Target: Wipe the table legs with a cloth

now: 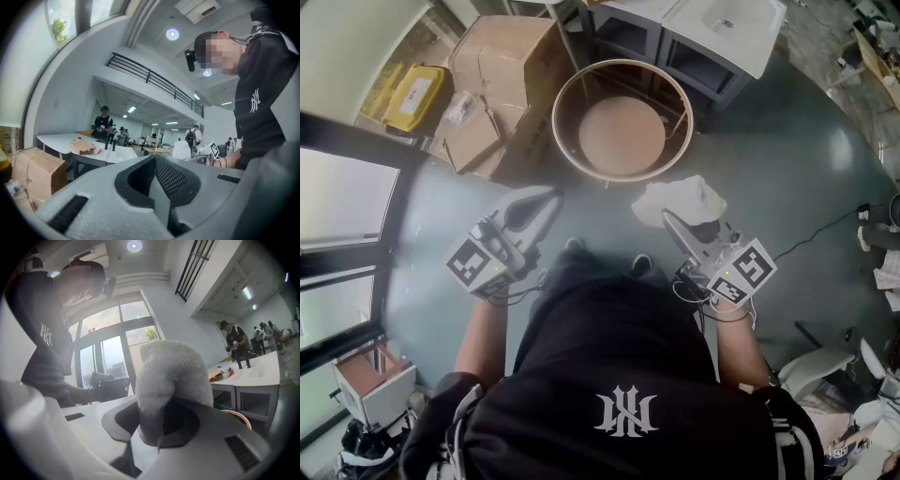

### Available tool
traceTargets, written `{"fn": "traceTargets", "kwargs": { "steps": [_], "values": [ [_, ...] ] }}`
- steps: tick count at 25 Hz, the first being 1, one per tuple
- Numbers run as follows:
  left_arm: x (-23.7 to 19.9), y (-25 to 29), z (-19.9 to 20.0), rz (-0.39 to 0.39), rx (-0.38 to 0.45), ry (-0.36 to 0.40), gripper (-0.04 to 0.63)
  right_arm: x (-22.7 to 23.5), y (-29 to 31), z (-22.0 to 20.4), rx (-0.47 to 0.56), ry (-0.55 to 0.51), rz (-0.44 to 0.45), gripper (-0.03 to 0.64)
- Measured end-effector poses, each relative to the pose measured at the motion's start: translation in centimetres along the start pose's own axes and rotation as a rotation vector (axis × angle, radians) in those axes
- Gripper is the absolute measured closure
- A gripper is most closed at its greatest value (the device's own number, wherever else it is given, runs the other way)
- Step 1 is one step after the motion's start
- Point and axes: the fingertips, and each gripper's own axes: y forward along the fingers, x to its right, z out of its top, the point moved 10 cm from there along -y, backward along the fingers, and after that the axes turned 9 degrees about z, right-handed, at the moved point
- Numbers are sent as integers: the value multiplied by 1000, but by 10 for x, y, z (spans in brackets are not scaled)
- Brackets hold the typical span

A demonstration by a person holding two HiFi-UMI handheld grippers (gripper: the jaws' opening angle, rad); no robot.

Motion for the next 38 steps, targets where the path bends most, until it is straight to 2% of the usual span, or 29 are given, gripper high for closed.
{"fn": "traceTargets", "kwargs": {
  "steps": [6,11,15,18,23,26,28,32,35,38],
  "values": [
    [-78,-41,-7,-22,-3,-33,591,-11,73,12,-30,-60,-84,537],
    [-133,-57,-33,-61,-20,-95,591,-11,121,6,-82,-42,-151,537],
    [-150,-59,-55,-103,-19,-178,591,-17,144,-5,-99,-13,-207,537],
    [-153,-52,-82,-98,-38,-227,591,-17,148,-13,-109,-4,-239,537],
    [-138,-25,-134,-33,-30,-257,589,9,121,-47,-138,29,-190,537],
    [-122,-24,-163,31,-62,-245,589,34,108,-80,-119,62,-116,537],
    [-117,-20,-182,75,-52,-256,591,58,103,-100,-106,97,-69,537],
    [-108,-1,-219,168,-73,-293,591,95,88,-137,-143,127,-26,537],
    [-107,6,-249,179,-90,-305,591,107,87,-161,-158,158,-18,537],
    [-109,18,-274,148,-98,-332,591,105,87,-178,-156,169,-18,537]
  ]
}}
